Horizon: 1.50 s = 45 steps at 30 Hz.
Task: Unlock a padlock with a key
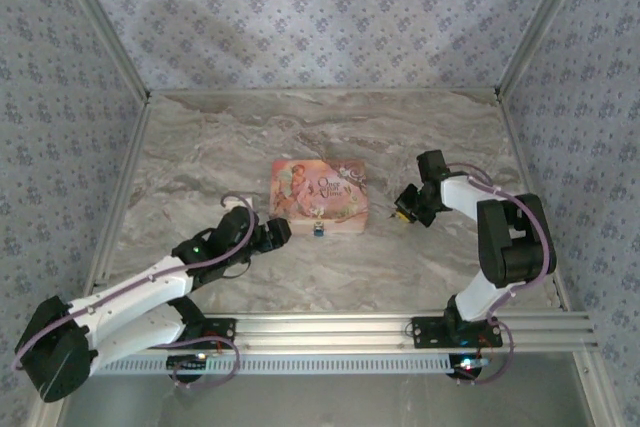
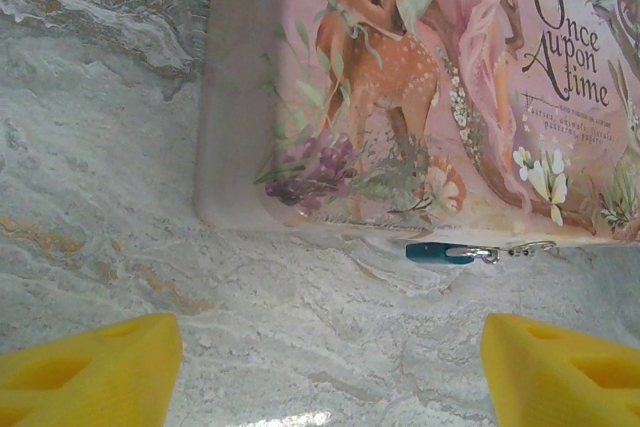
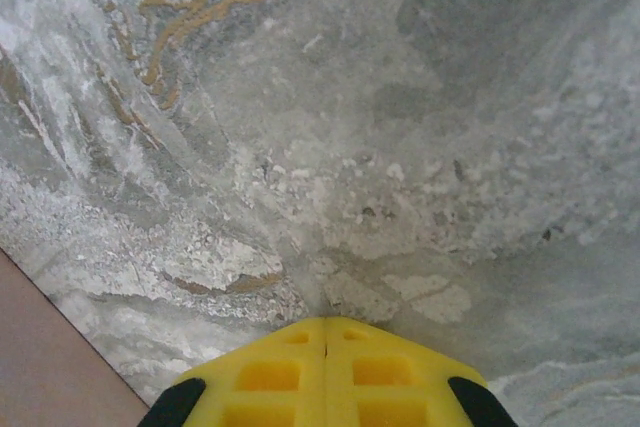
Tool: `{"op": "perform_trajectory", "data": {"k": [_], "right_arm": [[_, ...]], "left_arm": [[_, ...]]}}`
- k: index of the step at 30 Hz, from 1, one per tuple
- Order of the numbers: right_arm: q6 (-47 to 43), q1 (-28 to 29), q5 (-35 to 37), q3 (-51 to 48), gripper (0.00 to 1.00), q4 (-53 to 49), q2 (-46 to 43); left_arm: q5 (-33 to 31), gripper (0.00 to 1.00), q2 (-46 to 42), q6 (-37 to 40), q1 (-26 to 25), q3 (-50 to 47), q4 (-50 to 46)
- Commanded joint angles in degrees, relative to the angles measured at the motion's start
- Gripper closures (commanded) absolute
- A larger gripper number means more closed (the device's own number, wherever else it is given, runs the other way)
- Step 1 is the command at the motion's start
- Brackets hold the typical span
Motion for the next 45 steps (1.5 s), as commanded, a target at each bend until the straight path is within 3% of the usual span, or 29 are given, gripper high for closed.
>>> {"op": "perform_trajectory", "data": {"k": [1,15,25,26,29,34,45], "right_arm": [[0.55,1.45,-1.85,-1.09,1.00,8.21,4.22],[-1.03,0.22,-6.15,-4.61,1.00,10.77,-13.42],[-4.61,-0.52,-9.58,-1.37,1.00,2.96,-25.60],[-5.78,-0.53,-8.33,-0.65,0.95,1.38,-25.87],[-8.45,-0.34,-5.07,0.91,0.76,-2.25,-24.37],[-11.40,1.11,0.75,2.17,0.65,-3.29,-17.71],[-19.81,6.63,8.88,9.47,0.65,-4.84,-2.30]], "left_arm": [[-1.18,0.22,-1.36,-1.10,-0.38,-0.53,0.75],[-0.31,0.22,-1.02,1.56,-1.19,3.36,1.42],[2.71,0.23,1.80,6.50,-2.95,12.98,1.07],[2.86,0.23,2.38,7.06,-2.96,14.00,0.78],[3.49,0.24,4.08,7.82,-3.13,16.36,0.49],[3.65,0.24,6.79,7.88,-5.31,18.63,0.53],[2.56,0.24,9.41,7.07,-9.22,19.65,0.37]]}}
